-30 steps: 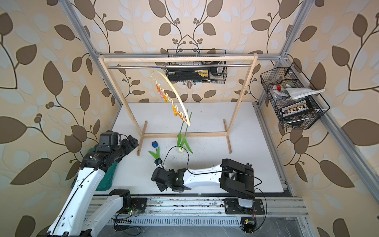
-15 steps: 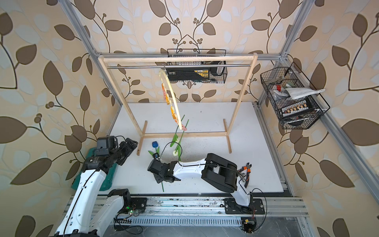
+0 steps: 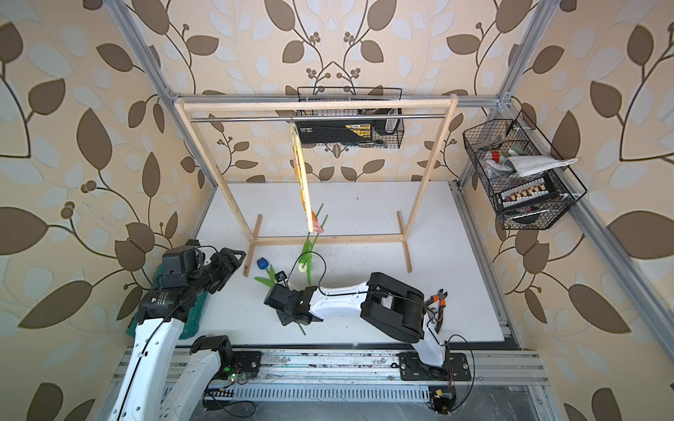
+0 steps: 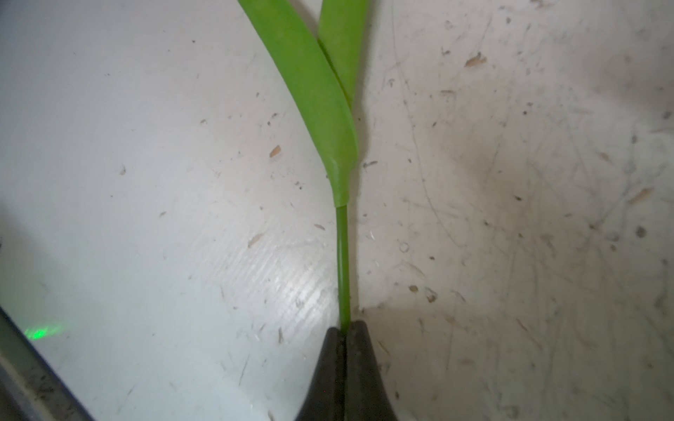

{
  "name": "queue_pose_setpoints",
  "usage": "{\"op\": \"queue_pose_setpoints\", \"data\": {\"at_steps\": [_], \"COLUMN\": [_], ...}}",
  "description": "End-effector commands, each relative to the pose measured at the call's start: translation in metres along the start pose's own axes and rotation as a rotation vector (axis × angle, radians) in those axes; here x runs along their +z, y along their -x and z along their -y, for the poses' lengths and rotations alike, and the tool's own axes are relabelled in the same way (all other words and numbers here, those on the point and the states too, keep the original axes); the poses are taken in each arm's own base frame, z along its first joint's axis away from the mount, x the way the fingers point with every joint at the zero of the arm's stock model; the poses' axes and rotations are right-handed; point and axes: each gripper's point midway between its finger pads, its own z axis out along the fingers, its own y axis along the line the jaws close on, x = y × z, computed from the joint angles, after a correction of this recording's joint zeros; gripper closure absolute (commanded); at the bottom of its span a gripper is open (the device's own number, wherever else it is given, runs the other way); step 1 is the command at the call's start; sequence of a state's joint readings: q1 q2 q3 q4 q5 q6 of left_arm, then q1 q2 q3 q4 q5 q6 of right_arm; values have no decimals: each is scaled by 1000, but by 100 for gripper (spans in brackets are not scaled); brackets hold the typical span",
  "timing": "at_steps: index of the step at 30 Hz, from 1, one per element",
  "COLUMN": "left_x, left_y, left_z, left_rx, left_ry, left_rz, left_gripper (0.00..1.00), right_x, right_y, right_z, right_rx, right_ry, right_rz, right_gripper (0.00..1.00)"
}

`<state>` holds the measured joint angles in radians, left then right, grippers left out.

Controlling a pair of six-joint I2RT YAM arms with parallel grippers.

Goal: Dry the flowers on a clothes hanger
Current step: Pick up the flower at the center of the board.

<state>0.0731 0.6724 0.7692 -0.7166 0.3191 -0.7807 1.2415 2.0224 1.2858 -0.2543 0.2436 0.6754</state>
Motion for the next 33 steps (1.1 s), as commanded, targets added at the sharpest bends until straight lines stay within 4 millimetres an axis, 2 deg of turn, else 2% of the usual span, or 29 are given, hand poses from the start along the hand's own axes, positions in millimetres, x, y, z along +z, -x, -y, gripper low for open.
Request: {"op": "queue_pose_setpoints", "data": {"at_steps": [1,4,7,13,19,23,28,33], "left_x": [-17,-30,-45,-52,-37,-24,-6,5], "left_y": [-4,-12,-21,-33,-40,-47,-59,-62], "left_z": [35,64,84,91,83,80,79,80], "left_rx": [87,152,205,222,177,180,227,231], "left_ry": [-133,-281,-395,-456,-435,-412,-346,-318], "left_rz": [-44,-92,-117,-171,-205,-227,-261,-277], "left_gripper": [29,31,36,47,52,54,54,54], "right_x": [-34,-63,-89,-128,-133,-134,-147,-153], "right_y": [15,36,57,93,115,120,130,134], "right_z": [3,-4,-11,-22,-31,-33,-30,-28], "right_rx": [-11,20,83,146,143,149,160,155], "right_ry": [4,85,206,328,330,338,339,335], "right_rz": [40,82,119,210,254,265,316,329], "right_gripper": [100,100,100,100,100,100,100,100]}}
